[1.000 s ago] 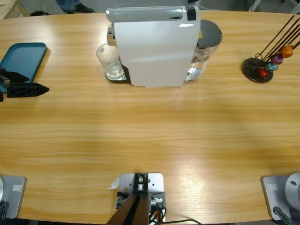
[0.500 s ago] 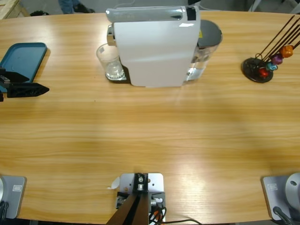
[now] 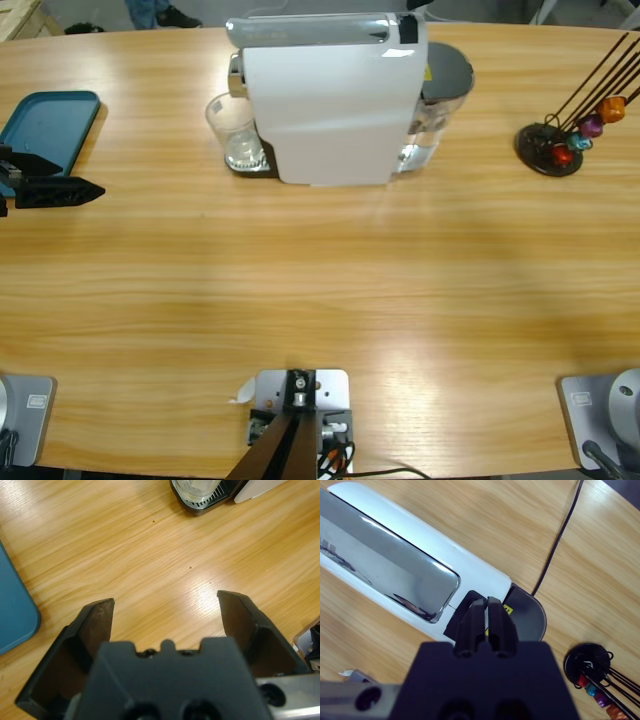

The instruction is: Pour coffee

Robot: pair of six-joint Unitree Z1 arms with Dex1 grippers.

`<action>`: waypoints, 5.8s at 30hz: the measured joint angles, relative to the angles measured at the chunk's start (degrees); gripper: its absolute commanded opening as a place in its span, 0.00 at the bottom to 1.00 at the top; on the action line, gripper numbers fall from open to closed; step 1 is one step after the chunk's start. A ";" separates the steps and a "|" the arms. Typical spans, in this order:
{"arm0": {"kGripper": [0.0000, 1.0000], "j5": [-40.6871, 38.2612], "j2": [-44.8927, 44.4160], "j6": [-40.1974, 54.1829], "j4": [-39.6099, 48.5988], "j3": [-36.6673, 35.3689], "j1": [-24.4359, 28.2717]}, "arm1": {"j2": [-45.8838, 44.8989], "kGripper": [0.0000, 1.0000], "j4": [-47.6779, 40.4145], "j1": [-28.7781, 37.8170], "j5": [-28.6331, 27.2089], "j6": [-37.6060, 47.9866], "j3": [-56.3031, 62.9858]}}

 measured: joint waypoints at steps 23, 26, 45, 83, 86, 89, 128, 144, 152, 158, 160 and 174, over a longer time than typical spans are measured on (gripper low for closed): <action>0.89 0.12 0.35 0.00 0.00 0.00 0.00 | 0.00 0.00 0.00 0.20 0.81 0.00 0.02; 0.89 0.12 0.35 0.00 0.00 0.00 0.00 | 0.00 0.00 0.00 0.21 0.81 0.00 0.10; 0.89 0.13 0.49 0.00 0.00 0.00 0.00 | -0.01 0.00 -0.11 0.84 1.18 0.03 1.23; 1.00 0.13 -15.21 -1.47 4.29 1.06 -4.84 | -50.27 1.00 -28.78 1.94 -4.99 -2.87 63.17; 1.00 0.12 -19.20 -3.14 4.46 1.95 -4.94 | -52.16 1.00 -25.93 1.94 -5.57 -2.87 63.74; 1.00 0.12 -20.36 -4.56 7.14 1.70 -5.50 | -53.53 1.00 -22.25 1.94 -7.76 -2.87 64.56; 0.99 -1.81 -14.13 10.48 1.62 -2.17 -7.72 | -61.42 1.00 -20.86 1.95 -8.35 -1.83 67.33; 0.99 -1.80 -9.38 10.81 -0.09 -5.11 -5.52 | -61.82 1.00 -20.86 1.95 -8.35 -1.70 67.55; 0.99 -1.79 -8.84 11.76 -5.45 0.07 -4.96 | -61.82 1.00 -20.86 1.95 -8.35 -1.70 67.55; 0.99 -1.63 -8.84 11.95 -9.68 2.59 -4.96 | -61.75 1.00 -20.86 1.95 -8.35 -1.62 67.55; 0.99 -1.40 -8.83 11.95 -10.93 3.18 -4.96 | -61.57 1.00 -20.86 1.95 -8.35 -1.62 67.55; 0.99 -1.28 -7.00 13.92 -12.88 4.48 -4.98 | -60.95 1.00 -20.86 1.95 -8.35 -1.61 67.55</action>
